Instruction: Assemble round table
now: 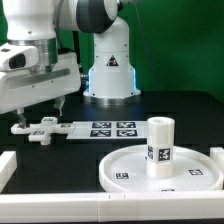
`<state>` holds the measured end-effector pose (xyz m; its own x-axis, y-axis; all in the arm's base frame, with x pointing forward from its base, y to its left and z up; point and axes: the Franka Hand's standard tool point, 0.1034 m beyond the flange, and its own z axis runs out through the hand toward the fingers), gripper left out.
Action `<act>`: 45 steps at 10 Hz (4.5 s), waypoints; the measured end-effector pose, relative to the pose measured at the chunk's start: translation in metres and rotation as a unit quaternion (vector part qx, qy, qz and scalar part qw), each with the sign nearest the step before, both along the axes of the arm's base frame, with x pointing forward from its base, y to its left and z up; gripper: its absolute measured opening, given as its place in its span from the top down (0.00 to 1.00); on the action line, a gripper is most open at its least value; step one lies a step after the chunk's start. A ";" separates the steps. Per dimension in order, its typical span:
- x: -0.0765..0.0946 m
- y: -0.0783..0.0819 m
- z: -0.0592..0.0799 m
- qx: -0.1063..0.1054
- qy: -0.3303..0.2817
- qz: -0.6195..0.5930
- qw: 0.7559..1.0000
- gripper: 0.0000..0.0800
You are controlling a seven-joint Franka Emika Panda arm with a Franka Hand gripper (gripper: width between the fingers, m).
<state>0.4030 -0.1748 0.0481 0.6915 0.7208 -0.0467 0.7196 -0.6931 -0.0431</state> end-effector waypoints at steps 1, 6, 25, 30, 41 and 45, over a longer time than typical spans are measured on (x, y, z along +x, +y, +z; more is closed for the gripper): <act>-0.001 0.000 -0.002 0.000 0.002 0.000 1.000 0.19; -0.006 0.002 -0.009 0.002 0.011 0.002 1.000 0.19; -0.004 -0.002 -0.012 0.002 0.014 -0.005 1.000 0.19; -0.008 0.002 -0.016 0.004 0.020 -0.003 1.000 0.19; -0.007 0.005 -0.014 0.006 0.024 0.030 0.999 0.19; -0.009 0.005 -0.017 0.007 0.027 0.039 0.999 0.19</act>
Offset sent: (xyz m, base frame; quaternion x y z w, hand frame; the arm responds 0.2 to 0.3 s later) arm -0.0007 0.0060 -0.0067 -0.0027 0.0024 -0.0271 0.9996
